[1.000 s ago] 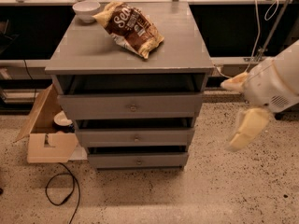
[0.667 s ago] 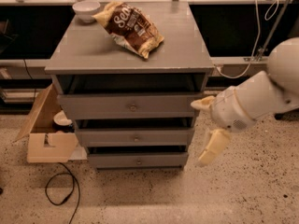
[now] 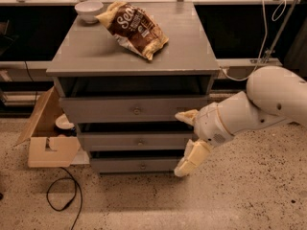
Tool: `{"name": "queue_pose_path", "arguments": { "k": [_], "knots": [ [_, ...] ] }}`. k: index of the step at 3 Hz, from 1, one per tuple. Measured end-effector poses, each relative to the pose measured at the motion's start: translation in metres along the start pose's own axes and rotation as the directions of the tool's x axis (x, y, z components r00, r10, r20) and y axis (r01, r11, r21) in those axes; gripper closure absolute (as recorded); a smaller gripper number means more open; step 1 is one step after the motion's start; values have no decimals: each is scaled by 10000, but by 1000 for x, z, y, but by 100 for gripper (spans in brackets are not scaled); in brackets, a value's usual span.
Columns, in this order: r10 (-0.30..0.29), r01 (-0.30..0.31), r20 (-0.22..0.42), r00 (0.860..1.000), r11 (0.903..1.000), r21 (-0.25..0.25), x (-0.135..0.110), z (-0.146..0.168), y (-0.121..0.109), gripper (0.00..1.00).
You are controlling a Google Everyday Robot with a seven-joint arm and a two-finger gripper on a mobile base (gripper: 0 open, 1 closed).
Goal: Open bottom drawer
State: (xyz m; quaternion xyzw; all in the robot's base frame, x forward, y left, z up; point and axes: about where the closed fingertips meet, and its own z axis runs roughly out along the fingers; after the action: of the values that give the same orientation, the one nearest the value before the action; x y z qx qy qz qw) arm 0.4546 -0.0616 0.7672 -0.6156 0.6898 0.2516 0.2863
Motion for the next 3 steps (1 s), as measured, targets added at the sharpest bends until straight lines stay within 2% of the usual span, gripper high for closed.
{"name": "queue_pose_path", "arguments": {
  "k": [1, 2, 3],
  "knots": [
    [243, -221, -360, 9991, 9980, 599, 29, 31, -8, 0],
    [606, -537, -1305, 9896, 9970, 555, 97, 105, -16, 0],
    [867, -768, -1445, 9857, 9944, 726, 160, 192, -46, 0]
  ]
}}
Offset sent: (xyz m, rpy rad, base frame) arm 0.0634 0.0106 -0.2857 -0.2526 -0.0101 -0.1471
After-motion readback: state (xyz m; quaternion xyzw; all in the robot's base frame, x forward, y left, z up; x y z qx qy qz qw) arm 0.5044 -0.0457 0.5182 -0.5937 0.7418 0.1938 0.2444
